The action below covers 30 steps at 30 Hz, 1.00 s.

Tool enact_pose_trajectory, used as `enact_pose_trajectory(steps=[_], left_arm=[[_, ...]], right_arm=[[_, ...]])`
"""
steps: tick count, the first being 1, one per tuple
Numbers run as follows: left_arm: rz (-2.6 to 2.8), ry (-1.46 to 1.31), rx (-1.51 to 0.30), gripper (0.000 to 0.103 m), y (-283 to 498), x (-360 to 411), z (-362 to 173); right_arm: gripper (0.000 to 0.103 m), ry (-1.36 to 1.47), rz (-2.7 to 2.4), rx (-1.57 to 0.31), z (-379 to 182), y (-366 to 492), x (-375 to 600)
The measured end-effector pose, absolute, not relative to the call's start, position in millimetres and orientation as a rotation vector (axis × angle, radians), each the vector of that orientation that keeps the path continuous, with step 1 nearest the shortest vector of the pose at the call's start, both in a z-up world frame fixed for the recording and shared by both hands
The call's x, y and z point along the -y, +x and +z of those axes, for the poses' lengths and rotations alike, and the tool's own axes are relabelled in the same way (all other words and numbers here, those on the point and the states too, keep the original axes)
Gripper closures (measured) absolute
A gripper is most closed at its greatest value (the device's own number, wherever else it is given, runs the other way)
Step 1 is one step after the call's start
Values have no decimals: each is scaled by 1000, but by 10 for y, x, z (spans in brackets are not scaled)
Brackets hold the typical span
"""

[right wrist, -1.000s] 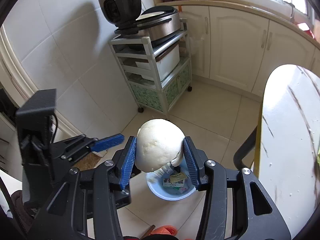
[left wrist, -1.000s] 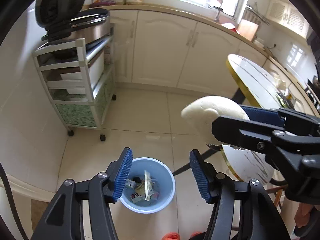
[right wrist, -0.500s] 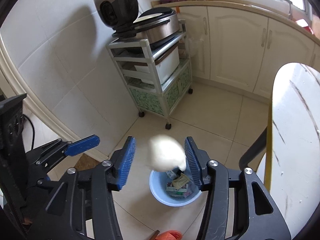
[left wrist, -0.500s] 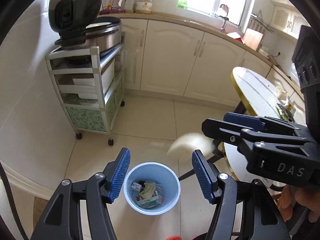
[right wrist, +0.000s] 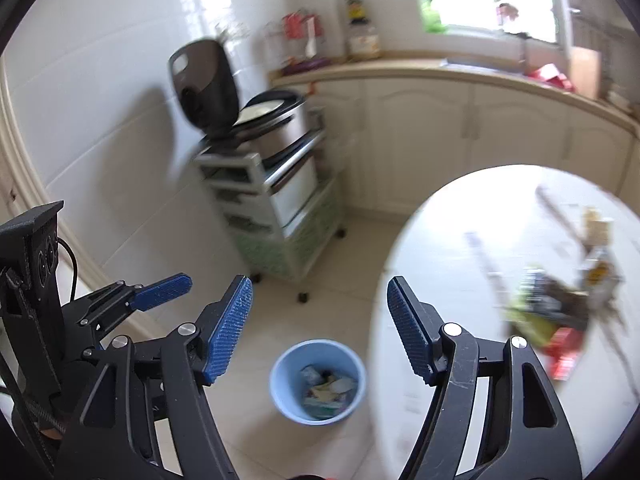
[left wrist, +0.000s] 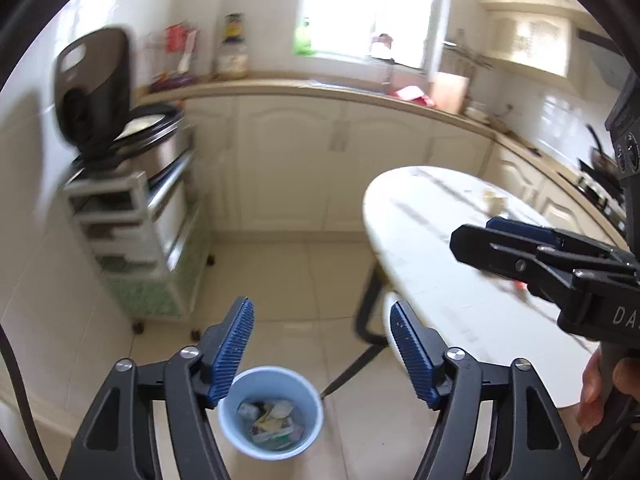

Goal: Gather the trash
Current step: 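Return both tools to the remaining trash on the table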

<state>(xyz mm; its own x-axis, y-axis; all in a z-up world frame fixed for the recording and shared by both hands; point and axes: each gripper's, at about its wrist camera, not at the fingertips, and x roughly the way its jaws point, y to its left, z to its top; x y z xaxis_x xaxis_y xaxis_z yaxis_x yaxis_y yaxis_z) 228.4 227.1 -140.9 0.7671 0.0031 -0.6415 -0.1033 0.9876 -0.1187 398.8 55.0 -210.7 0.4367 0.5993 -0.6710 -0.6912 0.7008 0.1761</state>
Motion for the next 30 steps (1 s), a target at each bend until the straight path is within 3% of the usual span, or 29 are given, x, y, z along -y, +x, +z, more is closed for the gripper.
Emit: enact_pose_trajectory(steps=[10,21,28,30], left_arm=[[-169,14,-731,30,3077,-1033,-1369],[-309,239,-788,30,4287,-506,-1729],[-388,322,-824,35,4729,-303,-2003],[-404,300,-833,42,4810,-274,-2029]], right_arm=[[28,-92,515,-757,-1917,4501,914],[27,-37,395,-836,-2211,5007,1873],[27,-16,398,-871,-2383,5179,2039],[27,-15,398,-875,-2411,5216,2025]])
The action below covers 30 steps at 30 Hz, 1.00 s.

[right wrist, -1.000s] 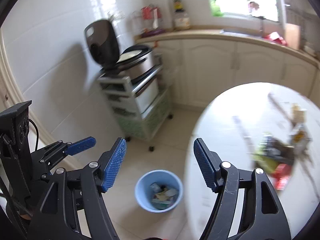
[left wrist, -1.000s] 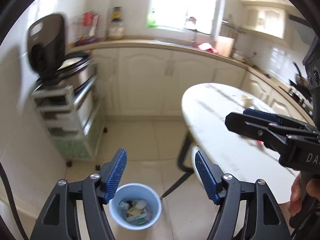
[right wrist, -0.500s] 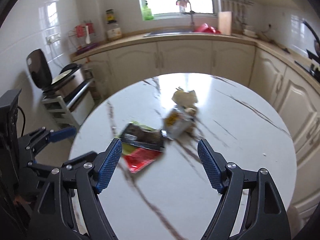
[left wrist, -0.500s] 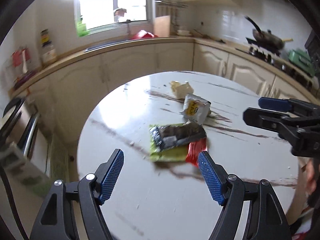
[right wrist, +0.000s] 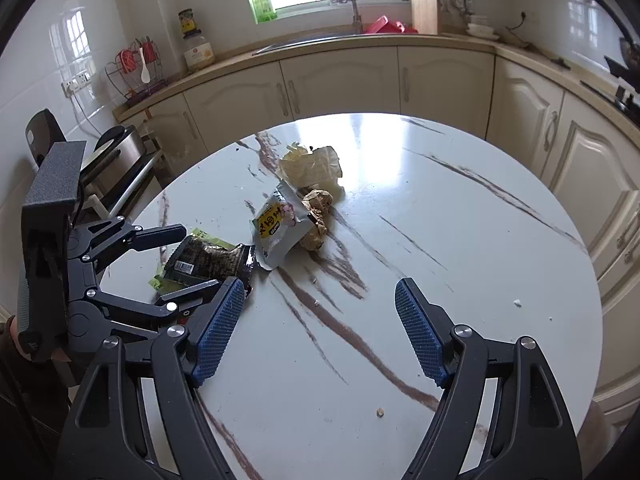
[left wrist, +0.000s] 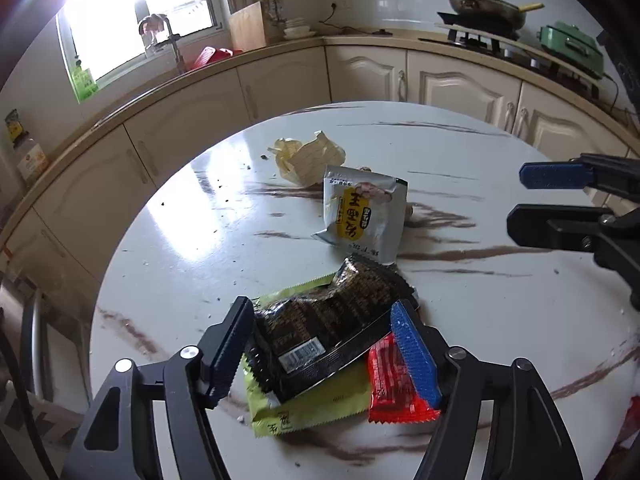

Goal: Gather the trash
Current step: 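Return both tools to the remaining trash on the table, then grasp the white-yellow packet with the right gripper while the left grasps the crumpled paper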

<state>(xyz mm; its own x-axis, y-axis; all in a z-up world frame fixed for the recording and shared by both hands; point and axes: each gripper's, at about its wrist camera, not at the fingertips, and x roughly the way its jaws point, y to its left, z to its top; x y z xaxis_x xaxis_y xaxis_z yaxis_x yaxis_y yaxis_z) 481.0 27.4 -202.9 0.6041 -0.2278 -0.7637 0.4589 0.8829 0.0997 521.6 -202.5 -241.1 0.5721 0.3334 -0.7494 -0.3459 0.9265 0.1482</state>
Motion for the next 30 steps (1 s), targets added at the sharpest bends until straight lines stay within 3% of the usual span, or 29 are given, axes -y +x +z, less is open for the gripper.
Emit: enact_pose_trajectory(steps=[7,9,14,17,20,22,23,24,26,28,30], left_arm=[[-477,225,-822,69,4912,-291,-2077],[-486,203,-820,91,4918,-328,-2075],[-484,166,-833,95,4930,-422,-2088],[-442,154,-815,92,4869,-501,-2044],[-409,145,-789,84,4766,-579,-1996],[-393,150,-772,66,4687,-616,-1971],[-375,154,-769,48,4655,-639,-1967],[-361,155,-762,39,4638,-660,-1952],[-348,152,-754,39,4594,-705,-1936],[-342,145,-757,39,4568,-732,-1923],[-349,143,-754,39,4546,-721,-1907]], right_arm=[[27,-25,402,-881,-2463,5329,1920],[27,-22,402,-885,-2483,5356,1886],[27,-16,424,-886,-2521,5464,1749],[27,-37,460,-892,-2550,5589,1624],[28,-52,465,-901,-2607,5741,1522],[32,-50,461,-913,-2655,5842,1487],[34,-51,467,-919,-2680,5881,1459],[38,-50,477,-929,-2701,5912,1439],[50,-83,467,-925,-2727,5928,1393],[81,-146,441,-896,-2702,5888,1365],[91,-147,473,-870,-2658,5820,1395]])
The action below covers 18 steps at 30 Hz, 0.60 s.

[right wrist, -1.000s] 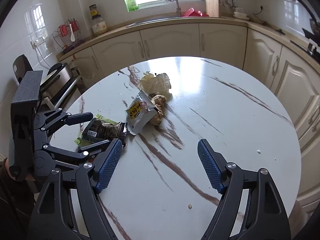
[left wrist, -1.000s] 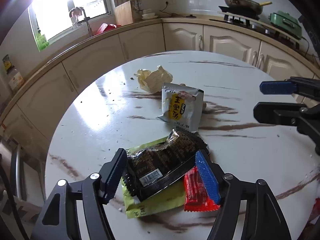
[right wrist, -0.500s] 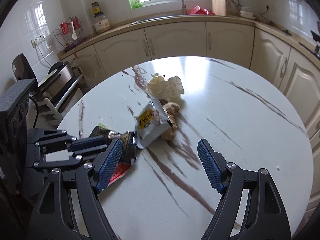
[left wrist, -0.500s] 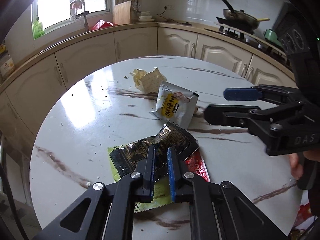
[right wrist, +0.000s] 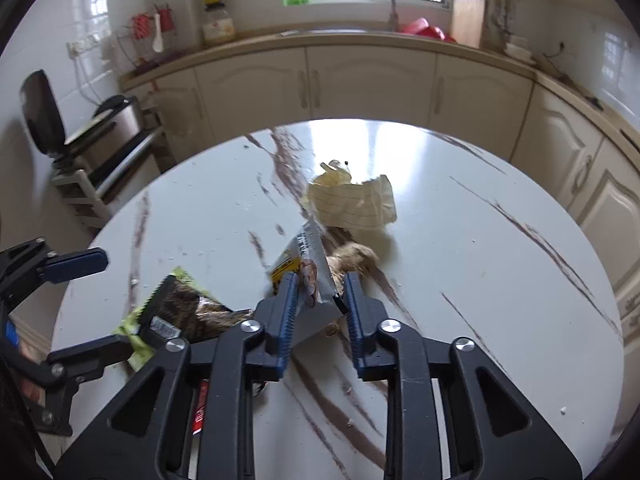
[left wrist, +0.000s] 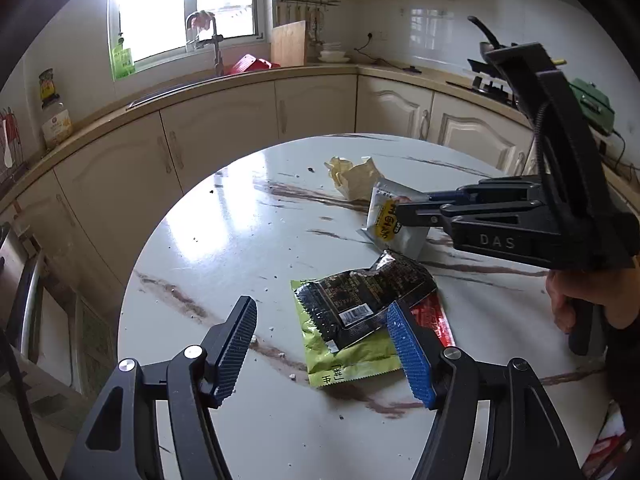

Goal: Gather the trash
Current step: 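Grasp the white-yellow packet with the right gripper while the left grasps the crumpled paper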

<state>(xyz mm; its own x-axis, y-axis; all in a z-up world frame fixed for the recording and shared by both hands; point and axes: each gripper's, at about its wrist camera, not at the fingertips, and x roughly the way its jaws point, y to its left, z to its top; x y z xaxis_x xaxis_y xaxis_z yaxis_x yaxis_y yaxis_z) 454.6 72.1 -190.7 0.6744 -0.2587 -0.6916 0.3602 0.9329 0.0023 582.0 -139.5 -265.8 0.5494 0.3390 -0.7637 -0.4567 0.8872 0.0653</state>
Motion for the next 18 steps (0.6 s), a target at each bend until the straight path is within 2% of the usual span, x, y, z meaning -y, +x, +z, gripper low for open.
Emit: enact_pose_trajectory(steps=[3,10,18], left_arm=[[-347,149,-759,37,4558,-647,-1916],[-360,112,-791,33,4764,-505,-1801],[-340,118,-836,29,5473,-67,-1714]], right_arm=[[100,-164,501,-852,-2611,5709,1396],[101,-101,518,-797,-2392,5557,1704],[101,-66,427,-716,-2076,5748,2298]])
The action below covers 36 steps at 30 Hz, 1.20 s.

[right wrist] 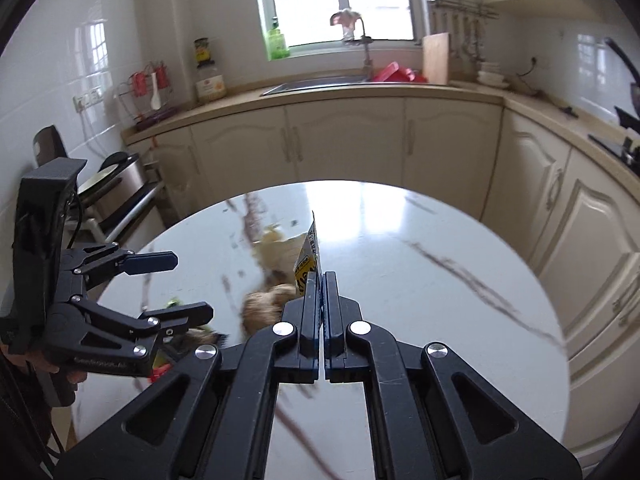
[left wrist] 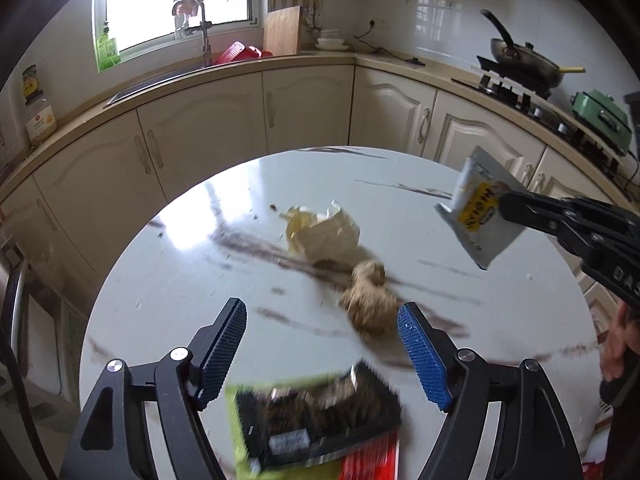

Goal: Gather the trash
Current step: 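Grasp the white-yellow packet with the right gripper while the left grasps the crumpled paper, then carry the paper and packet over the blue bin and open both grippers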

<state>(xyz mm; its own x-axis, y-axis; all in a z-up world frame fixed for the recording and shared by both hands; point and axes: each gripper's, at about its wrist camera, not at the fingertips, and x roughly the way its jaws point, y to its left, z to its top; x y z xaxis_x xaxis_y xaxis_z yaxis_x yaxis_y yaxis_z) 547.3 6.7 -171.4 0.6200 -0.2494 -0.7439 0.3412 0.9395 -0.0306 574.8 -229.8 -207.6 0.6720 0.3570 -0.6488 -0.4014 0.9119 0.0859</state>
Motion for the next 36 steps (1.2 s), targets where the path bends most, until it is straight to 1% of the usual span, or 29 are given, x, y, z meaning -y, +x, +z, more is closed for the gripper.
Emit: enact_pose_trajectory(steps=[7,12,14,16,17,18,23,26,29,36], left_arm=[[-309,126,-918,29,6262,299,-1883],[-282,49,-979,29,6750,391,-1960],[-252,56,-987,33,6905,422,-2005],[-238,49,-1014,34,7001,435,-2071],[-249,33,-1018,41,7024,452,-2082],[-260,24,-1019,60,7046,455,-2091],[-295,54,-1015,66,6968,461,-2098],[-319,42,-995,67,6822,378,-2028],[-329,20,-958,67,6625,269,-1899],[-331,-15,-818,67,5989,-72,-1403]], right_arm=[[101,-61,403,-748,-2169,6013,2521],[101,-48,406,-777,-2267,6129,2655],[101,-44,407,-786,-2293,6149,2695],[101,-35,409,-791,-2311,6168,2733],[101,-29,409,-792,-2318,6175,2753],[101,-27,408,-792,-2322,6177,2767],[101,-15,410,-800,-2334,6150,2768],[101,-16,418,-798,-2303,6103,2721],[101,-20,427,-785,-2215,6001,2657],[101,-54,459,-721,-1841,5611,2369]])
